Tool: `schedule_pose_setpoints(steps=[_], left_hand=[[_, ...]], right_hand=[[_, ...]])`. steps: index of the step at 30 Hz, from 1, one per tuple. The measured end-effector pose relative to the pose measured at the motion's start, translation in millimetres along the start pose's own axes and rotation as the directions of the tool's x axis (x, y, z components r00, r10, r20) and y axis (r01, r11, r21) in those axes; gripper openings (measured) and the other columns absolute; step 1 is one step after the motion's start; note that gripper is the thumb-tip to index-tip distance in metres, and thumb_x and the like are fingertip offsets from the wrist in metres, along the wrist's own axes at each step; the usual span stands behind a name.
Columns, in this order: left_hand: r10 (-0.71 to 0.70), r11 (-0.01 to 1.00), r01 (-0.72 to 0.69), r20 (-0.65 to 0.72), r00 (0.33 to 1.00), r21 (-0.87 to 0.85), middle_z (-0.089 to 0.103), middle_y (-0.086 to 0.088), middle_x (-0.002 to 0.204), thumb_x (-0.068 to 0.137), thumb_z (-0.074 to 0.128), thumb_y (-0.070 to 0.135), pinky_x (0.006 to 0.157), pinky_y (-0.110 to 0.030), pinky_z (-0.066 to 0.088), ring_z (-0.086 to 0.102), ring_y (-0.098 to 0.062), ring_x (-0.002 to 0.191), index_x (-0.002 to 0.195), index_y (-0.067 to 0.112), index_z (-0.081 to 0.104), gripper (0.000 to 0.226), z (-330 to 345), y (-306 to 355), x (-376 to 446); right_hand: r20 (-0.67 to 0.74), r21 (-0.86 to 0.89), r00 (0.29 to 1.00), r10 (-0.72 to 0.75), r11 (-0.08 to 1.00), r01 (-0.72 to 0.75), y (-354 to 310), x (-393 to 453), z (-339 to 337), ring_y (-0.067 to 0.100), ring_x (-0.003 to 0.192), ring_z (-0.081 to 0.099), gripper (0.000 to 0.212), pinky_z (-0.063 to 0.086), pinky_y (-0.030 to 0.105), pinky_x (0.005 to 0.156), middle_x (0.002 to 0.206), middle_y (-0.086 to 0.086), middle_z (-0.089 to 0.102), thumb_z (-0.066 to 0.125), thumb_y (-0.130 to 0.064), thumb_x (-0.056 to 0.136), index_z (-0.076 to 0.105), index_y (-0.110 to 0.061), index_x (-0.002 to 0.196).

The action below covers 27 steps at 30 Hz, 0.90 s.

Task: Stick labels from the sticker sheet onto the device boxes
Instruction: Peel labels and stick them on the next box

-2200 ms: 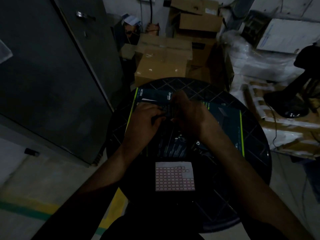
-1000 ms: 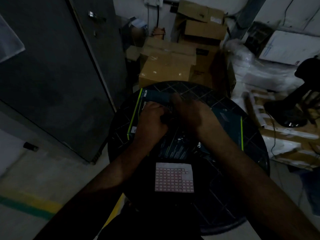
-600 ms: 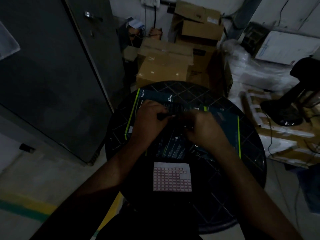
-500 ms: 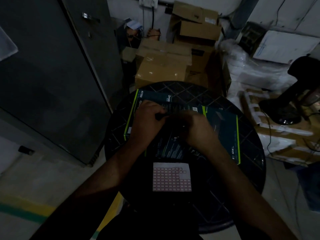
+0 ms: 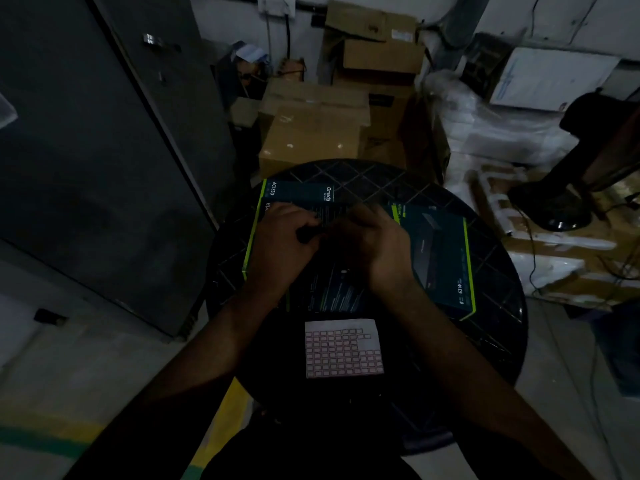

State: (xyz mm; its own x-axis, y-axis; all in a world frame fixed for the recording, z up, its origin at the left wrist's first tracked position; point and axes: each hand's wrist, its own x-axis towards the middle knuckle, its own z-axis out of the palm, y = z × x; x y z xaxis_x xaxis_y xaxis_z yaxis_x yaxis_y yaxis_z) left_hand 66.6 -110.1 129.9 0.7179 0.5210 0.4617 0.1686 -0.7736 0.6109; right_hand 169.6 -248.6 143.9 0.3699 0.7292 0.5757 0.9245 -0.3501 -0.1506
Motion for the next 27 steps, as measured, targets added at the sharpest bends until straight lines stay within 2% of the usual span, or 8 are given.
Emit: schedule_pose_setpoints(steps=[4,8,10,12,17,20,23,27], left_hand=[[0.014,1.000,-0.014,-0.006,1.000,-0.015,0.073,0.000,0.092,0.066,0.082,0.006,0.084,-0.001,0.031,0.060,-0.017,0.093,0.086,0.013,0.077,0.021,-1.1,-0.6,-2.7],[0.007,0.999,-0.007,-0.022,1.000,-0.034,0.074,0.001,0.092,0.066,0.087,0.014,0.083,-0.014,0.038,0.061,-0.018,0.094,0.087,0.013,0.078,0.022,-1.8,3.2,-3.4],[0.004,0.999,-0.006,-0.035,0.999,-0.043,0.073,0.000,0.092,0.065,0.089,0.016,0.082,-0.016,0.039,0.060,-0.017,0.093,0.086,0.012,0.078,0.024,-1.8,4.6,-4.7],[0.003,1.000,-0.004,-0.038,0.999,-0.030,0.073,0.000,0.093,0.066,0.089,0.018,0.082,-0.015,0.037,0.058,-0.014,0.094,0.087,0.012,0.078,0.024,-1.7,4.9,-6.5],[0.020,1.000,-0.020,-0.024,1.000,0.013,0.072,0.002,0.096,0.069,0.085,0.016,0.084,-0.006,0.029,0.048,-0.004,0.096,0.090,0.015,0.075,0.023,-0.5,2.9,-10.5],[0.092,0.992,-0.092,0.012,0.996,0.084,0.067,0.003,0.098,0.076,0.080,0.015,0.083,-0.009,0.026,0.048,-0.011,0.098,0.097,0.019,0.074,0.022,0.7,0.0,-13.0],[0.205,0.969,-0.206,0.024,0.979,0.140,0.062,0.002,0.102,0.086,0.075,0.023,0.084,-0.017,0.027,0.048,-0.017,0.099,0.108,0.021,0.073,0.023,1.7,-2.8,-17.1],[0.247,0.962,-0.238,-0.055,0.967,0.131,0.061,0.000,0.096,0.088,0.074,0.021,0.084,-0.018,0.028,0.049,-0.019,0.094,0.100,0.017,0.076,0.012,7.4,-3.1,-17.5]], right_hand=[[-0.008,-0.019,0.987,-0.160,0.987,0.159,-1.6,-0.6,15.4,0.026,0.080,0.058,0.014,0.048,0.039,0.061,0.088,0.004,0.065,0.064,-0.022,0.092,0.074,-0.013,0.095],[-0.059,0.266,0.988,0.142,0.956,-0.122,6.7,-9.8,13.1,0.024,0.097,0.055,0.034,0.047,0.031,0.073,0.101,0.007,0.068,0.079,-0.014,0.081,0.074,-0.011,0.115],[-0.037,0.336,0.978,0.208,0.924,-0.183,9.2,-13.1,9.9,0.020,0.103,0.054,0.036,0.045,0.025,0.080,0.105,0.007,0.066,0.080,-0.016,0.081,0.072,-0.010,0.116],[-0.039,0.356,0.979,0.199,0.918,-0.173,9.0,-13.9,10.0,0.019,0.102,0.055,0.028,0.044,0.023,0.079,0.103,0.006,0.066,0.080,-0.016,0.082,0.073,-0.011,0.109],[-0.134,0.235,0.989,0.057,0.972,-0.024,5.3,-14.0,18.1,0.025,0.088,0.057,0.003,0.045,0.037,0.069,0.092,0.005,0.069,0.075,-0.013,0.085,0.075,-0.010,0.086],[-0.197,0.162,0.980,-0.001,0.986,0.033,3.0,-11.4,18.2,0.023,0.077,0.055,0.009,0.043,0.040,0.064,0.082,0.005,0.068,0.074,-0.006,0.083,0.071,-0.009,0.074],[-0.175,0.286,0.983,0.059,0.958,-0.006,8.7,-10.4,17.0,0.020,0.078,0.055,0.005,0.046,0.038,0.066,0.081,0.006,0.069,0.079,-0.006,0.078,0.075,-0.009,0.077],[-0.128,0.333,0.991,0.045,0.943,0.000,17.3,-16.6,14.7,0.023,0.082,0.061,0.005,0.050,0.036,0.070,0.088,0.005,0.072,0.080,-0.007,0.080,0.078,-0.008,0.084]])
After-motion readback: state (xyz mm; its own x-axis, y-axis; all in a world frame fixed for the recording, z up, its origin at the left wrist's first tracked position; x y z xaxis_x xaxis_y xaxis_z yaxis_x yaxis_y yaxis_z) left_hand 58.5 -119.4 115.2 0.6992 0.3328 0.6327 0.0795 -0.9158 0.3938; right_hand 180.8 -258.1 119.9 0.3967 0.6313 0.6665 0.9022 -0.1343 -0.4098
